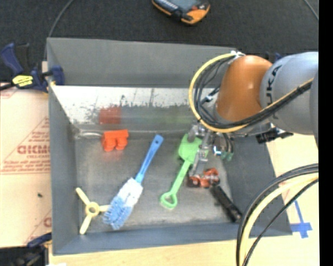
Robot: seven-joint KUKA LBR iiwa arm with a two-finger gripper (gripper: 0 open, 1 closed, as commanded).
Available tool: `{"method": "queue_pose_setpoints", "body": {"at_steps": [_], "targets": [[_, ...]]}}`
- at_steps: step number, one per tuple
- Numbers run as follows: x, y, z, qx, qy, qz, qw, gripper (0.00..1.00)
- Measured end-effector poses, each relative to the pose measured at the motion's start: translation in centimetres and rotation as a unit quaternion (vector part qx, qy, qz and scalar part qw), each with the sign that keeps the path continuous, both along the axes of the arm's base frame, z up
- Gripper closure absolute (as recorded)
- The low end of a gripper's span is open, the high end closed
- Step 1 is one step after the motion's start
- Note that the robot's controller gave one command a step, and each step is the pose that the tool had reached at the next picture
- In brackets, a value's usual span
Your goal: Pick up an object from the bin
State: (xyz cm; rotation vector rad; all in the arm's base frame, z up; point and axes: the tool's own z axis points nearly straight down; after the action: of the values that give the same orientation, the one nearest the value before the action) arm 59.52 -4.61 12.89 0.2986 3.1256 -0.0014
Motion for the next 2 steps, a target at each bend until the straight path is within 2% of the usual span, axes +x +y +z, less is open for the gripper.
{"method": "queue_pose_setpoints", "body": {"at_steps": [1, 2], "targets": [[1.1, -0.8, 0.7, -0.002, -0.0083, 0.21, 0.9777, 0.0], [0.1, -1.1, -0.1, 0.0, -0.0034, 0.004, 1.0, 0.0]]}}
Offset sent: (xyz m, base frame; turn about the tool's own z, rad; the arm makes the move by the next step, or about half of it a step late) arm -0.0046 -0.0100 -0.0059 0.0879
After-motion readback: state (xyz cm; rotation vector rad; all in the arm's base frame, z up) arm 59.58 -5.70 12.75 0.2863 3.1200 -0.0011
